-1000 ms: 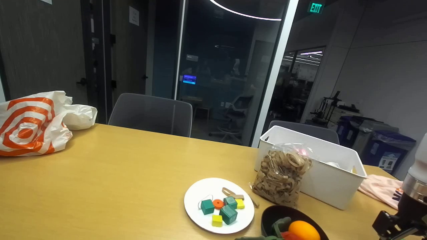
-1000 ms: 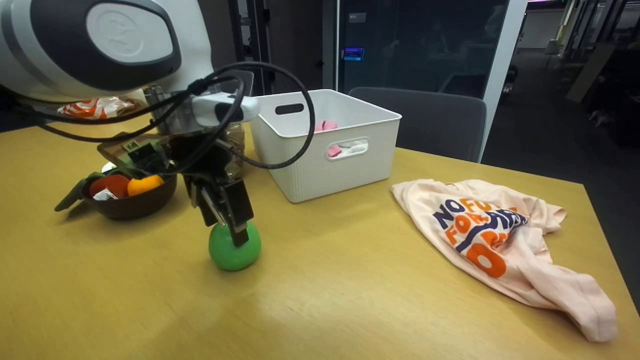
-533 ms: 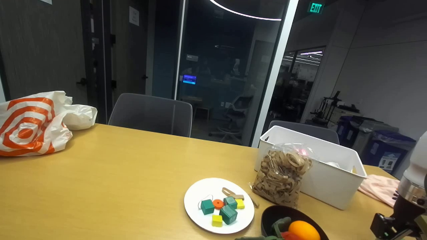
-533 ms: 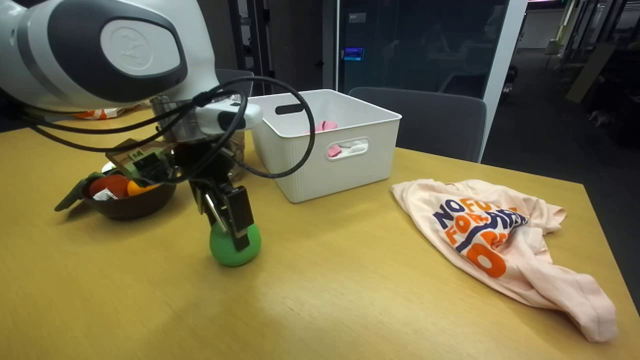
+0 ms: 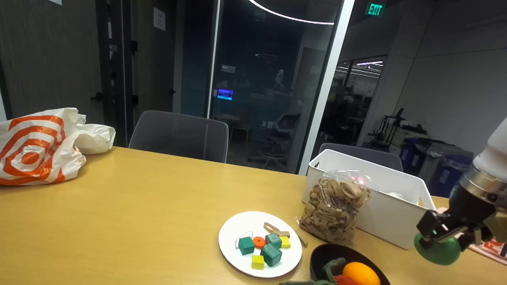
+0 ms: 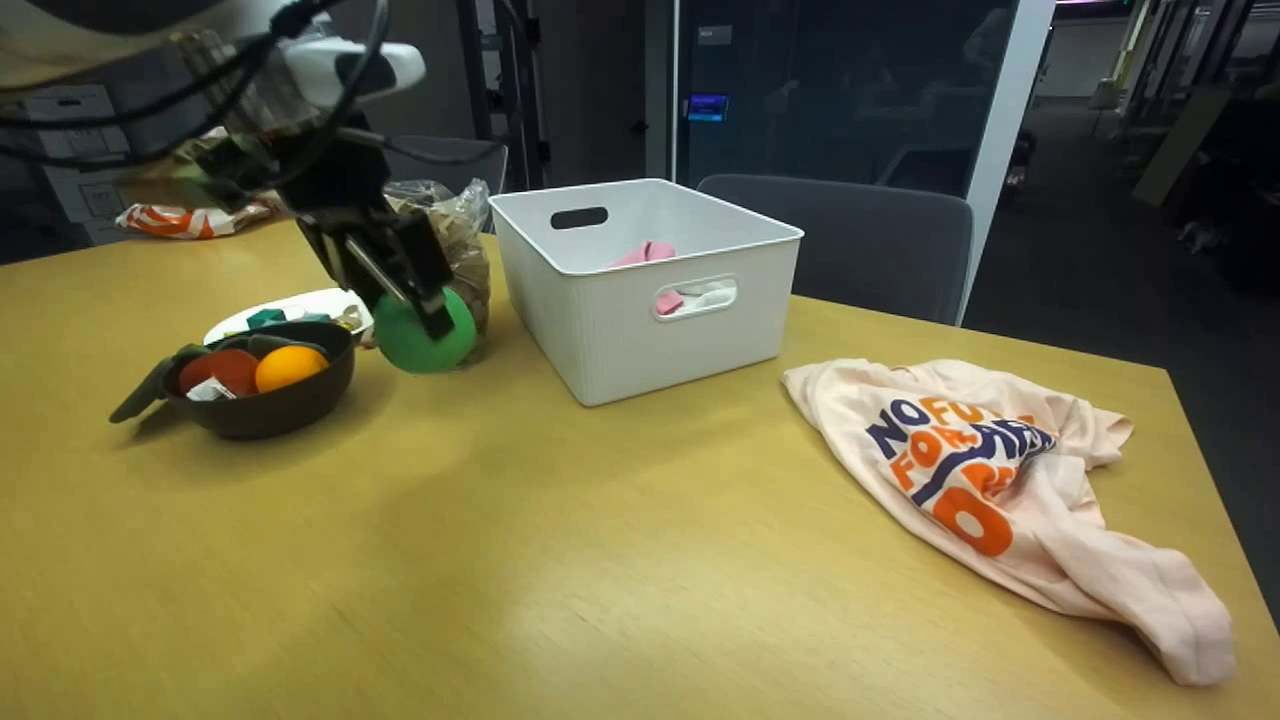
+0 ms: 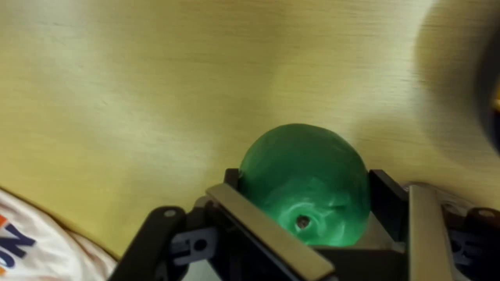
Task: Put the blocks on the plate, then put the toy fruits and vegetable in the bowl
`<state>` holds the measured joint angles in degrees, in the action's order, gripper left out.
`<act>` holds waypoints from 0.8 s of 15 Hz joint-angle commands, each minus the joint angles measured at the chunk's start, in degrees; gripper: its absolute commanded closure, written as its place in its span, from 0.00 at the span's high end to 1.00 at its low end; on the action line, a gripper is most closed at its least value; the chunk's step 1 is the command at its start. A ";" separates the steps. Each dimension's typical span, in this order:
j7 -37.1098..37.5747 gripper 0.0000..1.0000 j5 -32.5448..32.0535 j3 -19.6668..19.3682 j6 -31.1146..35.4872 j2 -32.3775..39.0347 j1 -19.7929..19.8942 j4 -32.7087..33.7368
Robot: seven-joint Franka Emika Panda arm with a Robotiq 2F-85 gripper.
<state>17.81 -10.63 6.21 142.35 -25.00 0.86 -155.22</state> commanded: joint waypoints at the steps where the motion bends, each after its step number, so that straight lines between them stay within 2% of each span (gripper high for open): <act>1: -4.66 0.57 5.33 2.95 -1.45 -4.08 -7.06 2.84; 6: -12.79 0.57 9.71 5.00 2.64 3.17 -15.32 7.11; 9: -18.42 0.57 11.54 4.58 3.64 8.30 -17.79 9.35; 12: -22.21 0.57 12.73 4.79 3.21 13.21 -17.93 11.57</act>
<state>0.31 0.14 11.54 144.95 -17.28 -16.47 -147.34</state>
